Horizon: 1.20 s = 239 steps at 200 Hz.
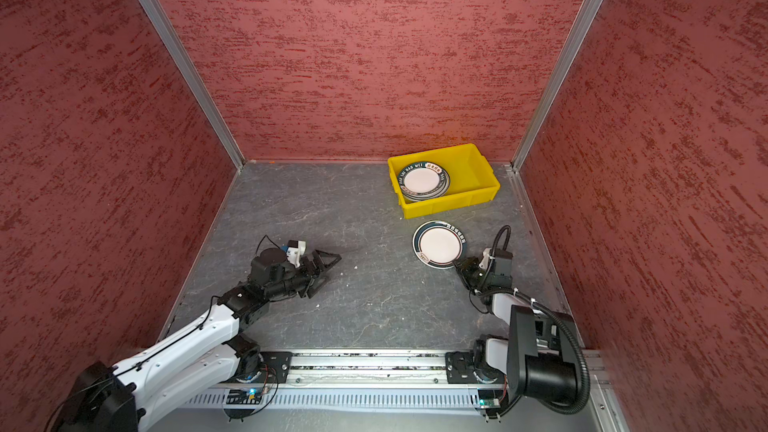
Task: Place the plates into the plastic bin on the countertop
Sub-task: 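Lower the right gripper onto the red-rimmed plate's rim and grip it, then lift the red-rimmed plate upright with the right gripper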
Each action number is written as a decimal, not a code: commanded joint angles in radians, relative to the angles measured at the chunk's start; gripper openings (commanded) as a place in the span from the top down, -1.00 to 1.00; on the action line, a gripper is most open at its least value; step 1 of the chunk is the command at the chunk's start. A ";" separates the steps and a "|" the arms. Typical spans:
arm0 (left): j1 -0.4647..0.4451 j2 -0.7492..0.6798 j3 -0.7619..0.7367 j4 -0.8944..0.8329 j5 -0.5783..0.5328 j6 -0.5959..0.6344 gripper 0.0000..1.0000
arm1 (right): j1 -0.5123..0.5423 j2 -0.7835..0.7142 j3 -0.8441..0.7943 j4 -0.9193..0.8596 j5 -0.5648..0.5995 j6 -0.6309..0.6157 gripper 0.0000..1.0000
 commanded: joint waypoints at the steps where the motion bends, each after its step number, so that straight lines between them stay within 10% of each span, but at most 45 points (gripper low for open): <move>1: 0.003 0.014 0.013 0.017 0.008 0.001 -0.99 | -0.007 0.017 0.026 0.072 0.002 0.014 0.38; 72: 0.003 0.020 0.014 0.017 0.000 -0.004 -0.99 | -0.007 0.089 0.096 0.046 0.053 -0.021 0.94; 239: -0.016 0.158 0.107 0.028 0.001 0.040 -0.99 | -0.007 0.042 0.107 0.007 0.041 -0.022 1.00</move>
